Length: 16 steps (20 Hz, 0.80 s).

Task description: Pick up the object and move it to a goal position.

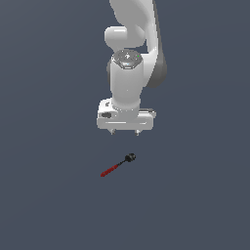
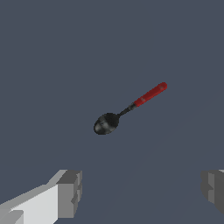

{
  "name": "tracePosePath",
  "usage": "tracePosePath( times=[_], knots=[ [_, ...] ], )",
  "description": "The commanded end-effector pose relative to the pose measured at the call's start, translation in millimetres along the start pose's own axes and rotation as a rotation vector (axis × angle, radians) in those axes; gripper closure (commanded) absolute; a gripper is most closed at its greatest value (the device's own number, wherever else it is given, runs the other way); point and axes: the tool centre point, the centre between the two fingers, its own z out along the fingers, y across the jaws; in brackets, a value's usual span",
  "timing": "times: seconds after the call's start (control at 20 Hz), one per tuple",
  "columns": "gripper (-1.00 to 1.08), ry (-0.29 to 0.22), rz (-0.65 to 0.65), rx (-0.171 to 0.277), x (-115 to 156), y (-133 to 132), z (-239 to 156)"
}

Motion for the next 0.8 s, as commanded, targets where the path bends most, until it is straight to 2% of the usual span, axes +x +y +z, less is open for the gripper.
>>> tracePosePath(
  times=[0.0, 0.45, 0.75],
  knots=[
    [-0.92, 0.000, 0.000, 0.000, 0, 0, 0],
    [-0.92, 0.016, -0.069, 0.020, 0, -32, -6],
    [-0.92, 0.015, -0.068, 0.019, 0, -31, -6]
  ],
)
